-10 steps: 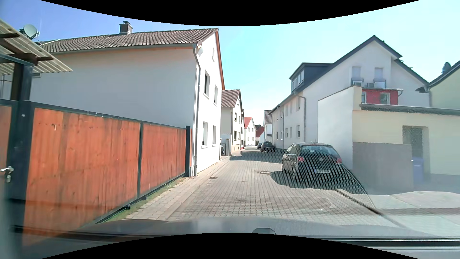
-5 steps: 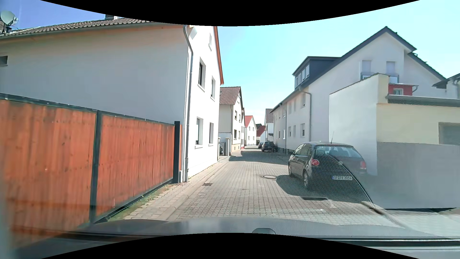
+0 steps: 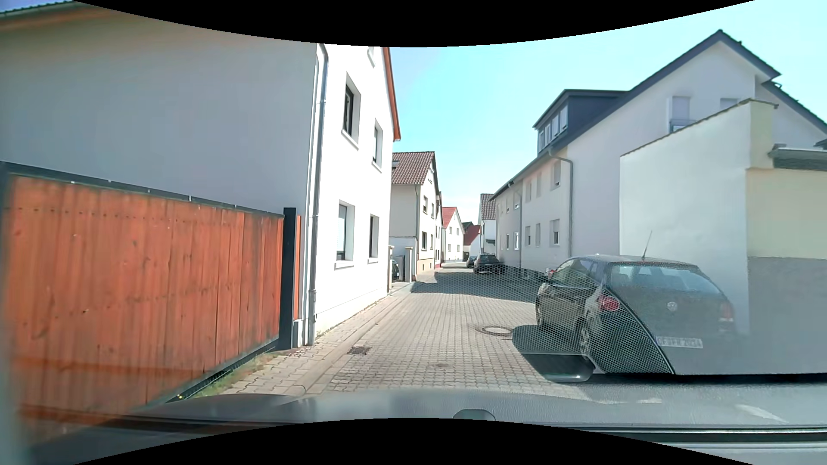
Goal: Follow the waypoints while adhering to traffic rules and regulations
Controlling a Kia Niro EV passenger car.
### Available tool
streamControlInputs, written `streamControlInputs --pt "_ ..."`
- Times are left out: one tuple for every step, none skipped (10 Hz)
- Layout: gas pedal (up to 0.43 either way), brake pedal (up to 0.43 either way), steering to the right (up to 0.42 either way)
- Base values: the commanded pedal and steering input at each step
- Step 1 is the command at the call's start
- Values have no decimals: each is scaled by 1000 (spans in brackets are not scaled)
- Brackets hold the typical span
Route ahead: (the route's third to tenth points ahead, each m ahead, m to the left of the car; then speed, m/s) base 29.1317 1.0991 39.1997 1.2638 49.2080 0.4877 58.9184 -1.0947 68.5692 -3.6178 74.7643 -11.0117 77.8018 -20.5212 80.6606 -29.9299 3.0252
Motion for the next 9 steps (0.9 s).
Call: streamControlInputs --pt "0 0 -17" --pt "0 0 -15" --pt "0 0 -15" --pt "0 0 -14" --pt "0 0 -15" --pt "0 0 -15" --pt "0 0 -14" --pt "0 0 -14" --pt "0 0 -12"
